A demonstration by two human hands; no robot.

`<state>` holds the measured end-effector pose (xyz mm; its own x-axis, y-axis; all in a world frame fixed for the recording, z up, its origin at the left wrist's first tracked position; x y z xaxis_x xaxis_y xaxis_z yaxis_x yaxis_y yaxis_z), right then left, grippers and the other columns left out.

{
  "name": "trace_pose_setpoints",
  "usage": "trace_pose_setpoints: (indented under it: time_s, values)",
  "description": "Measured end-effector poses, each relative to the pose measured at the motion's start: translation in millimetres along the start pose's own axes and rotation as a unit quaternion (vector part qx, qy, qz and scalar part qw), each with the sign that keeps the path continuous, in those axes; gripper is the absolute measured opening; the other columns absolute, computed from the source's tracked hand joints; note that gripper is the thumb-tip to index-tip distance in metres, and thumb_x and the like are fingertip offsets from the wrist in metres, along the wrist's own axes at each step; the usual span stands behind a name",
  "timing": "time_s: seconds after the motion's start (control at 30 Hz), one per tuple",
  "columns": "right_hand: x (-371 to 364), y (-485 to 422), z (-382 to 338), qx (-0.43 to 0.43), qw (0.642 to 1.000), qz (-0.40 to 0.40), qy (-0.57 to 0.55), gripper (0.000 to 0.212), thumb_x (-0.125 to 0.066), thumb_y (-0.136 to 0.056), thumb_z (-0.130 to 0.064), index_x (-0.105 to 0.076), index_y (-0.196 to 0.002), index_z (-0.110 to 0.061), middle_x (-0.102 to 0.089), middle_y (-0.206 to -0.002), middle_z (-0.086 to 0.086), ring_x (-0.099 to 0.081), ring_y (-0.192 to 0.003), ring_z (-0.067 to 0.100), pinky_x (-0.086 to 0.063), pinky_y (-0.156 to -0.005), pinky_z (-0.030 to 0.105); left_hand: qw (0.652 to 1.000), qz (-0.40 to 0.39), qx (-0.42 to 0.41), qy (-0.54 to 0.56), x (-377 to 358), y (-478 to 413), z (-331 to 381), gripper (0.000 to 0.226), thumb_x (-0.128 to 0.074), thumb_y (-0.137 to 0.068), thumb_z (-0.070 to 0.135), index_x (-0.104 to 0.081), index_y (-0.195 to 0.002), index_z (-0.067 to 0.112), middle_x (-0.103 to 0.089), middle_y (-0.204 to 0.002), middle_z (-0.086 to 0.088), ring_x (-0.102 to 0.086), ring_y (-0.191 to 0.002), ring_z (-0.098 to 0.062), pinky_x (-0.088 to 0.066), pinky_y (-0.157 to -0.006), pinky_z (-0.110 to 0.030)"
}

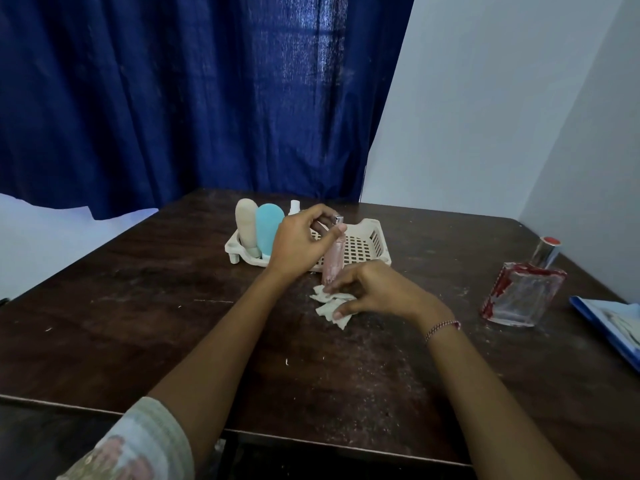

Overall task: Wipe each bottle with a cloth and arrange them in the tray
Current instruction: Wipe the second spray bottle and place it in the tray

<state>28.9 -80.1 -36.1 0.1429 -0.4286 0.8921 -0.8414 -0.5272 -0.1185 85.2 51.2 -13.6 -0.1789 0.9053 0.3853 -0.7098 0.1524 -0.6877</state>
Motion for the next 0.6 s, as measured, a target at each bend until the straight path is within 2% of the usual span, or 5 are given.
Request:
trace_pose_setpoints:
  time_s: [0.2,0.3,0.4,0.5,0.6]
  values:
    - [2,0,-6,0.011,1.000,-0.005,0.014,0.022,-0.076,-0.076,-0.016,-0.073,-0.097,-0.016,-0.069,-0.099,-0.003,-0.062,-0.088,0.008,-0.050,-0.080,0.026,1.000,-0.017,0.017,0.014,-4,-1,-4,0.018,-0.066,-0.084,0.038,-0.064,-0.089,0.021,-0.069,-0.083,0.007,-0.065,-0.080,-0.009,-0.056,-0.074,-0.035]
    - [30,7,-5,0.008,0.984,0.177,-0.025,0.018,-0.074,-0.078,-0.014,-0.073,-0.095,-0.018,-0.067,-0.094,-0.005,-0.061,-0.084,0.006,-0.050,-0.076,0.023,0.999,-0.022,0.016,0.038,-3,-1,-3,0.018,-0.066,-0.084,0.037,-0.064,-0.085,0.019,-0.069,-0.081,0.006,-0.065,-0.078,-0.010,-0.055,-0.073,-0.033]
    - [49,19,-5,0.004,0.927,0.374,-0.008,0.018,-0.073,-0.078,-0.012,-0.072,-0.096,-0.016,-0.066,-0.094,-0.004,-0.060,-0.084,0.006,-0.050,-0.075,0.021,0.999,-0.016,0.013,0.031,-1,-2,1,0.017,-0.065,-0.087,0.031,-0.064,-0.083,0.014,-0.065,-0.078,0.009,-0.060,-0.077,-0.004,-0.046,-0.068,-0.015]
    - [41,17,-13,0.021,0.906,0.414,0.082,0.018,-0.073,-0.077,-0.011,-0.073,-0.095,-0.013,-0.064,-0.092,-0.002,-0.057,-0.087,0.011,-0.047,-0.074,0.021,1.000,-0.007,0.011,0.025,-1,-2,3,0.018,-0.065,-0.086,0.031,-0.066,-0.080,0.013,-0.065,-0.077,0.006,-0.058,-0.076,-0.004,-0.038,-0.063,-0.010]
    - [33,12,-16,0.037,0.911,0.397,0.106,0.018,-0.073,-0.077,-0.010,-0.073,-0.095,-0.012,-0.063,-0.091,0.000,-0.056,-0.089,0.014,-0.048,-0.074,0.023,0.999,-0.006,0.013,0.046,-2,-1,4,0.019,-0.067,-0.085,0.031,-0.067,-0.078,0.013,-0.065,-0.074,0.005,-0.059,-0.073,-0.006,-0.043,-0.065,-0.014]
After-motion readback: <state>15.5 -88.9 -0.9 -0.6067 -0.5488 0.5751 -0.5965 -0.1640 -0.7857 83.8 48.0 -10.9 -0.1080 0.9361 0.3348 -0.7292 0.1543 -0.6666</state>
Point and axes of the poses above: each hand's wrist, its own y-axis away from the middle knuckle, its own x-axis out of the back of the hand, z = x × y, the point moved 4 cm from there along -y, towards the middle knuckle
